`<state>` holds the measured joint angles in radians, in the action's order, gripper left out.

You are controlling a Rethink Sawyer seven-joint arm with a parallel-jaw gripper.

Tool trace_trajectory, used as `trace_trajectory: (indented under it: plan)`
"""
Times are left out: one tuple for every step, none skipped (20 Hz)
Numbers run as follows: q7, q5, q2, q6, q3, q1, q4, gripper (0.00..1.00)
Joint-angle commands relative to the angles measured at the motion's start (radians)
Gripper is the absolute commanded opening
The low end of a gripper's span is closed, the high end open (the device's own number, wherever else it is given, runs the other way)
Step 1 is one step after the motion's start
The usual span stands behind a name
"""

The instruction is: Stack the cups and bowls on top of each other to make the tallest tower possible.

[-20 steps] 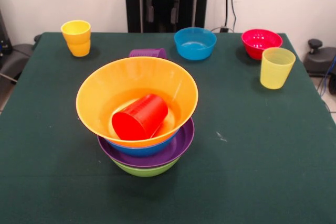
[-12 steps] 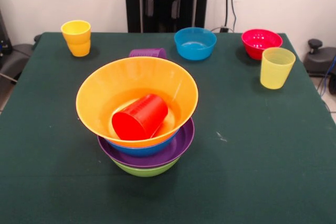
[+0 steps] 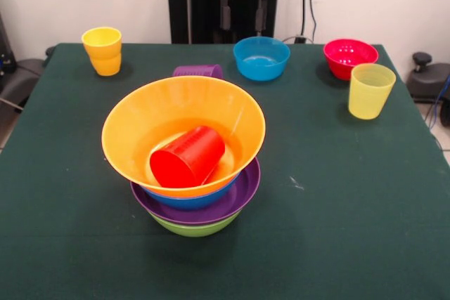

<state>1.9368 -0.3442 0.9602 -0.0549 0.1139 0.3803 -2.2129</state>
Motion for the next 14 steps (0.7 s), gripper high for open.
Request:
trace_trajectory:
  plan:
    - [0.136, -0.058, -0.215, -0.18, -0.062, -0.069, -0.019, 1.0]
    - [0.133, -0.066, -0.252, -0.219, -0.079, -0.078, -0.013, 1.0]
    - [0.129, -0.07, -0.289, -0.261, -0.099, -0.088, -0.007, 1.0]
    - [0.126, -0.074, -0.323, -0.297, -0.116, -0.096, -0.001, 1.0]
    - [0.121, -0.077, -0.351, -0.326, -0.129, -0.103, 0.004, 1.0]
    - [0.116, -0.081, -0.378, -0.351, -0.14, -0.107, 0.01, 1.0]
    - [0.111, -0.085, -0.4, -0.37, -0.147, -0.109, 0.015, 1.0]
    - [0.106, -0.092, -0.424, -0.392, -0.154, -0.108, 0.021, 1.0]
    - [0.1, -0.1, -0.449, -0.414, -0.159, -0.105, 0.03, 1.0]
    - [0.096, -0.109, -0.475, -0.437, -0.164, -0.101, 0.039, 1.0]
    - [0.093, -0.117, -0.5, -0.458, -0.167, -0.095, 0.052, 1.0]
    - [0.09, -0.123, -0.524, -0.48, -0.172, -0.092, 0.063, 1.0]
    - [0.087, -0.128, -0.545, -0.495, -0.173, -0.087, 0.077, 1.0]
    - [0.086, -0.135, -0.557, -0.504, -0.172, -0.08, 0.087, 1.0]
